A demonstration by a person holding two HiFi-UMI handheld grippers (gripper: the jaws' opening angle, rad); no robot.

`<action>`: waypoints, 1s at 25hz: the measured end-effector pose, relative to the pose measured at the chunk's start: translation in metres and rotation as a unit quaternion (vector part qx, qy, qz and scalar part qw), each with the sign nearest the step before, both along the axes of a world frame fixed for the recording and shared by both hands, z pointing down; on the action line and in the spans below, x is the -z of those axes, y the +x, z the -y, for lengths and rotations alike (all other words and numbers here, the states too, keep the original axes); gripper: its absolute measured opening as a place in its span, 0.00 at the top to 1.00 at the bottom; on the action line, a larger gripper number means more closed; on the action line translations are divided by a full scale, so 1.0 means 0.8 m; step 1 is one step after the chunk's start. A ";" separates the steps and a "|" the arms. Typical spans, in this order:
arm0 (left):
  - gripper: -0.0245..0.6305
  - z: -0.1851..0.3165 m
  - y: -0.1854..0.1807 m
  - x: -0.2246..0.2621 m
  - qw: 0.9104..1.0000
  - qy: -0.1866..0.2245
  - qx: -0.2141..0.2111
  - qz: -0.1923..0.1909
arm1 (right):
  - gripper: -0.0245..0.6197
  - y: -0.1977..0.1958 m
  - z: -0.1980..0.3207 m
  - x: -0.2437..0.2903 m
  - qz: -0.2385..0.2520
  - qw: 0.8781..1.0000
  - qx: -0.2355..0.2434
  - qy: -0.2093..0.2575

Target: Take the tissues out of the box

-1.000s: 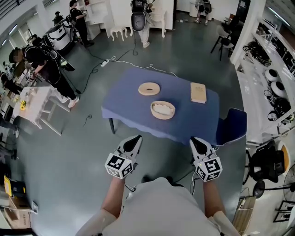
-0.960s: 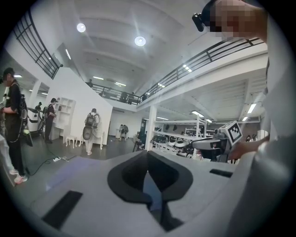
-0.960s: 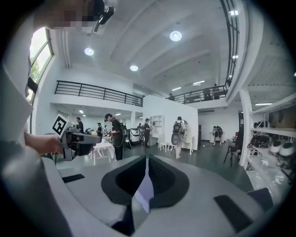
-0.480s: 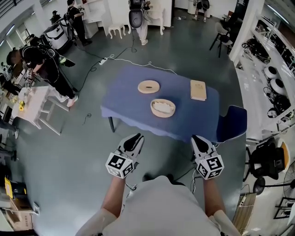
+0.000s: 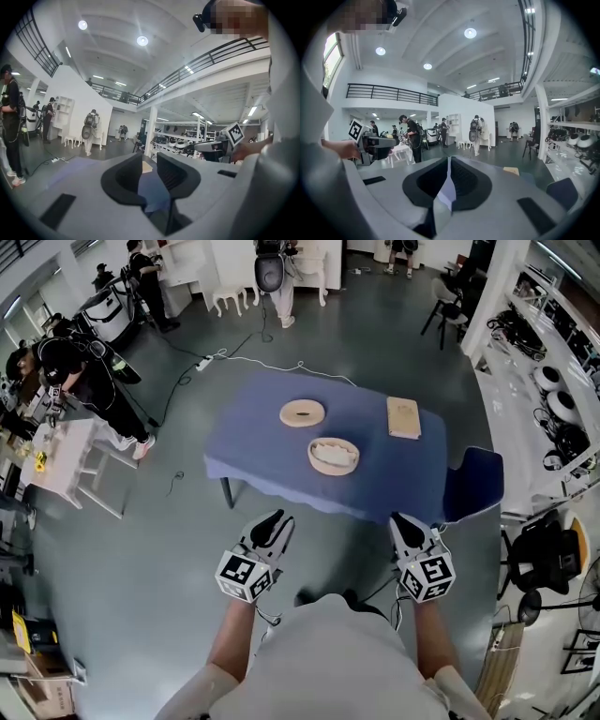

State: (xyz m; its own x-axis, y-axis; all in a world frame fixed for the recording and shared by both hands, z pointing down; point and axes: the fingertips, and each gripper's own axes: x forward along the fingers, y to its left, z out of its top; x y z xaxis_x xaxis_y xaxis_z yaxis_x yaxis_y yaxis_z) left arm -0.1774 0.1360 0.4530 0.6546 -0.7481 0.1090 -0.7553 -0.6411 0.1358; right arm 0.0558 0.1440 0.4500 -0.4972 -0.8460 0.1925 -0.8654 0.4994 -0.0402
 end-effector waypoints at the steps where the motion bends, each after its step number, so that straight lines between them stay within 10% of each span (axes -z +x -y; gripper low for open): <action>1: 0.81 0.000 -0.003 -0.001 1.000 0.000 -0.002 0.000 | 0.89 -0.003 0.000 -0.001 -0.001 1.000 -0.002 -0.001; 25: 0.81 0.018 -0.049 -0.038 0.999 -0.023 -0.024 0.008 | 0.89 -0.041 0.012 -0.034 -0.008 0.999 -0.033 -0.024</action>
